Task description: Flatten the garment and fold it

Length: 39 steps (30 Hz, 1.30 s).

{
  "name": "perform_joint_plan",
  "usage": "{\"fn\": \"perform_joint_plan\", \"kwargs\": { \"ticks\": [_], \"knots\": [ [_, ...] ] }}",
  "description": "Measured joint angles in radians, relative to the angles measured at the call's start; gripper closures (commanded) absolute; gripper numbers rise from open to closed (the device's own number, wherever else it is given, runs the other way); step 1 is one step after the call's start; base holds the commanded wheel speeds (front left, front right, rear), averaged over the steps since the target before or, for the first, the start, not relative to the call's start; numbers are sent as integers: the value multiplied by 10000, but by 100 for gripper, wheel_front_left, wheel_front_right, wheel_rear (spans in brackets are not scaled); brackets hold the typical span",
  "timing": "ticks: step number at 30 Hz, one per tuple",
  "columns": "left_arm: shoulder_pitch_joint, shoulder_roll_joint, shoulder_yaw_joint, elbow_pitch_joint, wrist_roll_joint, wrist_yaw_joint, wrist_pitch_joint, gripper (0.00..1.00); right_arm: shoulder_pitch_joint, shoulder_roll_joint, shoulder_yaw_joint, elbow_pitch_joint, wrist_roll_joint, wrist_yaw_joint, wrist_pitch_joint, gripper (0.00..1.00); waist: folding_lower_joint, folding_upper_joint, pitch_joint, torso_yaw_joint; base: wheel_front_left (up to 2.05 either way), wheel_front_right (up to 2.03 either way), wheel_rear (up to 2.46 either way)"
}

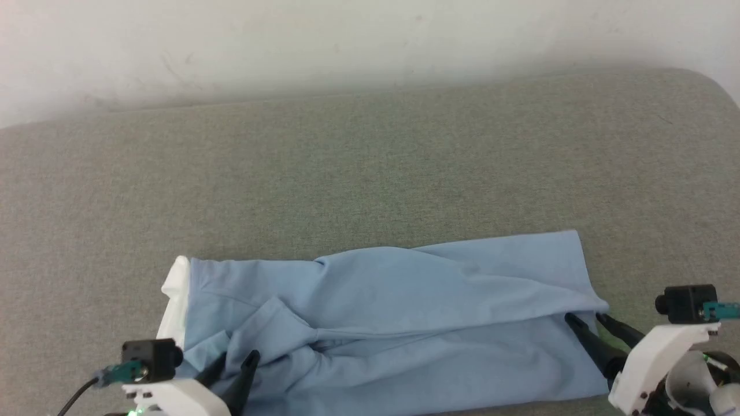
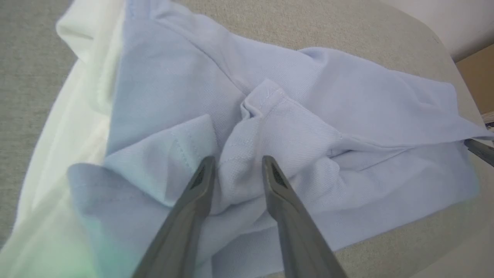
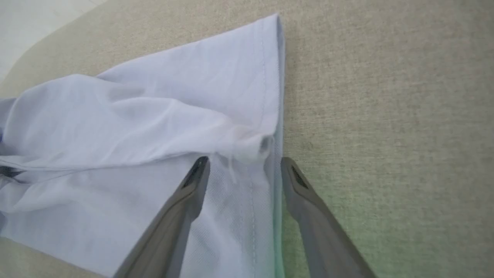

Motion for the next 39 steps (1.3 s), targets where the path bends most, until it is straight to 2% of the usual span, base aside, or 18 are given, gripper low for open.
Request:
{"fn": "perform_joint_plan", "kwargs": {
  "ticks": [3,9,13,16,19,26,33,34,35,36,39],
  "knots": [
    [142,-12,142,8,259,8,-734,0,499,42,-362,-788,-326,0,-4,0,1,0,-66,-88,0,0,0],
    [-138,-224,328,-138,947,-268,-2523,0,1059,-50,-1883,-2545,-809,0,290,0,0,0,-203,-70,0,0,0],
    [-601,-499,508,54,1448,-360,-3944,0,1084,8,-2936,-2819,-1103,-2,928,0,1,0,-256,23,0,0,0],
    [-882,-773,621,545,1858,-357,-5070,0,985,178,-3216,-2502,-1166,-2,1586,0,1,0,-269,147,0,0,0],
    [-1045,-1034,813,918,2311,-313,-5624,0,701,357,-3114,-1975,-1254,-2,2205,0,1,0,-267,308,0,0,0],
    [-1222,-1695,1459,1174,3549,-336,-5781,0,-89,945,-2485,-435,-1271,-2,2980,0,1,0,-193,747,0,0,0],
    [-1152,-2184,1676,1352,4188,-669,-5783,0,-641,1151,-2113,980,-1206,-2,3674,0,1,0,-169,945,0,0,0],
    [-1128,-2201,1693,1411,4289,-723,-5783,0,-732,1145,-2042,1064,-1133,-2,3889,50,1,1,-186,936,0,0,0],
    [-1101,-2236,1714,1446,4360,-765,-5783,0,-798,1129,-1954,1110,-1028,-4,4105,70,1,0,-204,922,0,0,0],
    [-1078,-2259,1733,1478,4426,-800,-5783,0,-830,1126,-1870,1124,-911,-4,4257,99,0,0,-218,900,0,0,0],
    [-961,-2311,1770,1630,4527,-880,-5783,0,-839,1152,-1567,1083,-673,-2,4475,100,1,0,-304,822,0,0,0]
  ]
}}
